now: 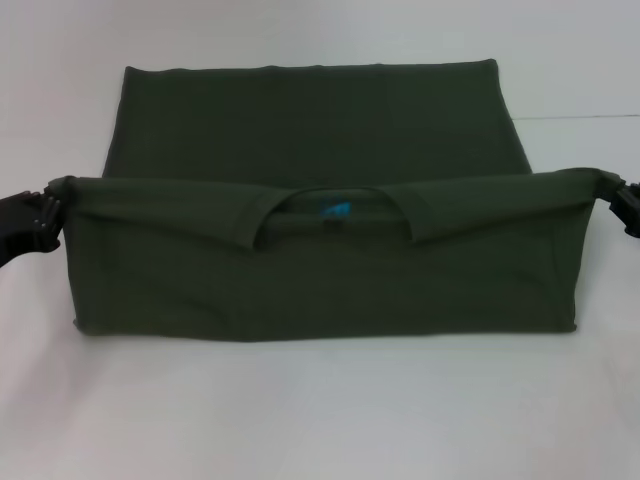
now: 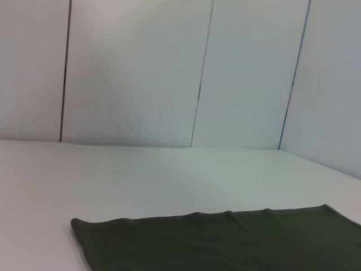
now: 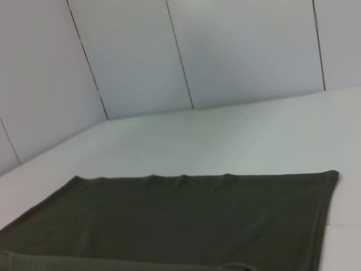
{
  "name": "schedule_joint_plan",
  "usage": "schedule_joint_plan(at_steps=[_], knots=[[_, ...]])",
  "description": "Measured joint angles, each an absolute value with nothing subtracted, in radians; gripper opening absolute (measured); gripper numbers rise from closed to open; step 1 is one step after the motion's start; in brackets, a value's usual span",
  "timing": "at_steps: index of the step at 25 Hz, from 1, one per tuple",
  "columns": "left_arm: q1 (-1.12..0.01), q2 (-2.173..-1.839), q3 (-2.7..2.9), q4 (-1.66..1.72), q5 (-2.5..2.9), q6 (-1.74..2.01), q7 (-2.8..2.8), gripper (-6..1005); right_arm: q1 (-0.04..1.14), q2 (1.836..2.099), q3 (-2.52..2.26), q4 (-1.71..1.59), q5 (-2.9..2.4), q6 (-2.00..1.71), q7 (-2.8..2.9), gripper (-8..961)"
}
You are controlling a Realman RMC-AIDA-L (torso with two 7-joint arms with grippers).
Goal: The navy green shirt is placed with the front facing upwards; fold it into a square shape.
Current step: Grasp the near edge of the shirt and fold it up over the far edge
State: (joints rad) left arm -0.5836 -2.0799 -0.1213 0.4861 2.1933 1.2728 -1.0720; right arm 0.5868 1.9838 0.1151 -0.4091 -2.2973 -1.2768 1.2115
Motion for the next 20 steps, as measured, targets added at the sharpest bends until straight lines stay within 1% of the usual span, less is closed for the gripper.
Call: schedule_joint_plan(at_steps=[10,20], knots=[[-0.628,-2.084,-0.113,0.464,2.186,1.136,-1.071,142,0.644,1.988,0.026,-0.409,-2.288,-1.172,1.246,25],[-0.662,-2.082,-0.113,0.460,2.175,1.077,-1.071,150,0.682,1.983,0.016,-0.410,-2.286,-1.106,1.257,25]])
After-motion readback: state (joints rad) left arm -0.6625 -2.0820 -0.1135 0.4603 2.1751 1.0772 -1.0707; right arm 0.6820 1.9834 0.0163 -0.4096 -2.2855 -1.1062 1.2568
